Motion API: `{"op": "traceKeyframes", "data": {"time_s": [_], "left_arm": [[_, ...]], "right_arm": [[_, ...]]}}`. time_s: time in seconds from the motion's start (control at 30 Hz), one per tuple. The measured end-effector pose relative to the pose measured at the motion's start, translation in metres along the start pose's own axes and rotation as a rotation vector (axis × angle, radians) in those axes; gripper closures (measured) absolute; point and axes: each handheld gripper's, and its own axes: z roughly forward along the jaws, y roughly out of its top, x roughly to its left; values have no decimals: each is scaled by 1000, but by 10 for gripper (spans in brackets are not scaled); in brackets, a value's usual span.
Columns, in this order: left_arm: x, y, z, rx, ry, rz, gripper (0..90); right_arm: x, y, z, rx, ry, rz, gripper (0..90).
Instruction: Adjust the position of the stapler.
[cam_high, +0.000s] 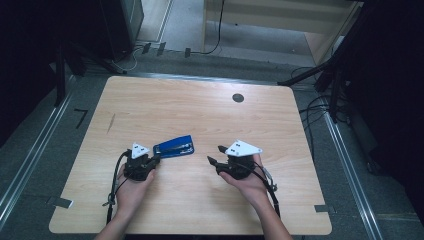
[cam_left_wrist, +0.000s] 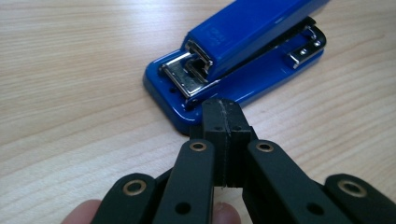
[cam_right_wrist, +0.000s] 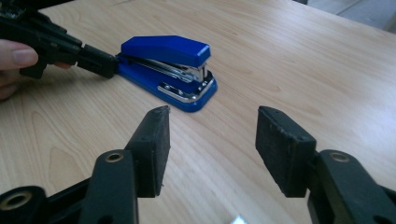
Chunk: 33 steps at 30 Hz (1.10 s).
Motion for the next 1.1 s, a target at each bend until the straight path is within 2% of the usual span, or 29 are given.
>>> {"op": "traceKeyframes", "data": {"time_s": [0.1, 0.17, 0.3, 0.37, 0.43, 0.5, 0.6, 0.67, 0.73, 0.87, 0.93, 1.1], "left_arm": [[2, -1, -3, -28, 22, 32, 900], [7, -2, -7, -40, 21, 16, 900], [22, -9, -26, -90, 10, -21, 826], [29, -12, -35, -104, 10, -25, 756], [40, -17, -44, -119, 1, -26, 643], [51, -22, -52, -128, 9, -35, 561], [70, -30, -62, -129, 24, -47, 433], [80, -33, -68, -140, 29, -64, 382], [84, -34, -70, -155, 27, -73, 362], [87, -36, -67, -152, 25, -37, 333], [86, -36, -65, -149, 24, -34, 335], [91, -35, -65, -160, 12, -78, 356]], "right_arm": [[1, 10, 14, 20, 12, -55, 496], [0, 16, 24, 35, 29, -74, 489], [-1, 25, 41, 69, 58, -102, 458], [-3, 30, 48, 71, 71, -100, 445], [-5, 36, 53, 71, 87, -90, 446], [-6, 39, 58, 82, 101, -88, 445], [-5, 43, 69, 111, 123, -108, 425], [-5, 44, 74, 120, 131, -118, 402], [-6, 46, 79, 124, 142, -125, 386], [-10, 48, 90, 147, 163, -129, 342], [-14, 50, 95, 155, 178, -126, 335], [-21, 54, 107, 173, 219, -130, 329]]}}
